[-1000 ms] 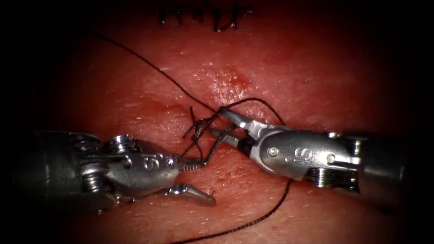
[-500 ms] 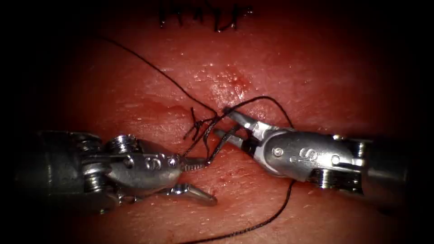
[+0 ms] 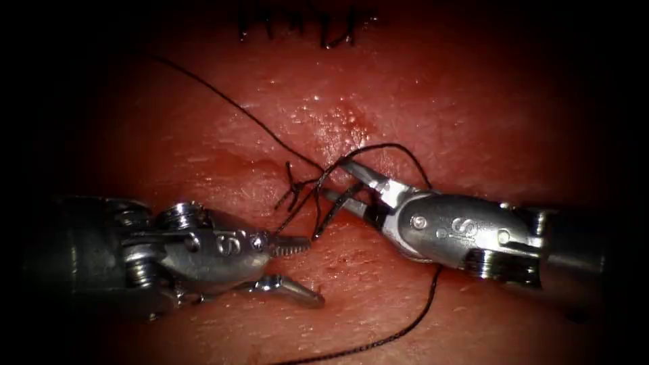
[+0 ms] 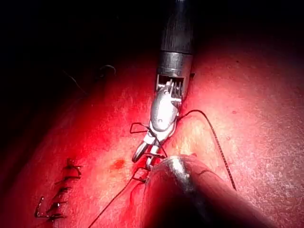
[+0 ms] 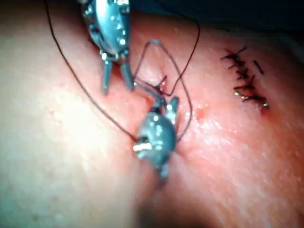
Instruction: Wound Closure
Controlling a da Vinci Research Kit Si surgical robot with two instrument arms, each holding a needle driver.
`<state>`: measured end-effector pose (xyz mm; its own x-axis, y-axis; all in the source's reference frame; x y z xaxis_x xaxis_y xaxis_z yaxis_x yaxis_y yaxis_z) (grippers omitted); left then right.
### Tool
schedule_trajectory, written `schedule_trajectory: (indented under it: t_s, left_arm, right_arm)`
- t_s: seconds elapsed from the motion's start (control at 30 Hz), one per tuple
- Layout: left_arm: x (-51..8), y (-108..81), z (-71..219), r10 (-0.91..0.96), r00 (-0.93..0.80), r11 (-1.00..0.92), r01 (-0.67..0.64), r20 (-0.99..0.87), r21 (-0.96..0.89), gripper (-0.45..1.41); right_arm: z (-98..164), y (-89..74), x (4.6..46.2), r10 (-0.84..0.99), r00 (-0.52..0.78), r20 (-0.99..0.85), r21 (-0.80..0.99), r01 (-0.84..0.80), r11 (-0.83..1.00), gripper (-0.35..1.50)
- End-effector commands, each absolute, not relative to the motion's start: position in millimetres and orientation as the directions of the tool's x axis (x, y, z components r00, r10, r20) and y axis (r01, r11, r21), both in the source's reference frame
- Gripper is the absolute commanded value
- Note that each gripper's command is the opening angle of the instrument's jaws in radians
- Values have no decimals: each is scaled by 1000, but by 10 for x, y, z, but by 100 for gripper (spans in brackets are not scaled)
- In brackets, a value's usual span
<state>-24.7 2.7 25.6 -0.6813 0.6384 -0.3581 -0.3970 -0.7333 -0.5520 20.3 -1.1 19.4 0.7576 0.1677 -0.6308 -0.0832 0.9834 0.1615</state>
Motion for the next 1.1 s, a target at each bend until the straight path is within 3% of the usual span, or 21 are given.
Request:
schedule_trajectory:
  t_s: [0.03, 0.37, 0.9, 0.93, 0.97, 1.0, 1.1]
  left_arm:
    - [-253, 27, 261, 638, -681, -734, -398, -359, -550, 29]
    - [-278, 42, 270, 644, -624, -756, -433, -442, -490, 14]
    - [-291, -15, 309, 614, -672, -764, -372, -414, -527, 17]
    - [-287, -19, 306, 608, -680, -766, -367, -410, -528, 17]
    - [-285, -22, 305, 605, -683, -767, -363, -409, -529, 17]
    - [-284, -22, 305, 607, -684, -765, -365, -405, -531, 17]
    - [-281, -23, 305, 607, -686, -763, -363, -401, -535, 17]
  right_arm:
    - [197, -14, 206, 169, 757, -631, 165, -81, 983, -35]
    - [149, 45, 191, 286, 601, -746, 88, -336, 938, -35]
    - [110, 99, 212, 36, 561, -827, -135, -261, 956, -35]
    - [113, 104, 222, 36, 551, -834, -132, -263, 956, -1]
    - [115, 105, 230, 100, 533, -840, -82, -308, 948, 69]
    - [116, 104, 234, 139, 520, -843, -50, -333, 942, 93]
    - [117, 104, 239, 192, 507, -840, -17, -379, 925, 136]
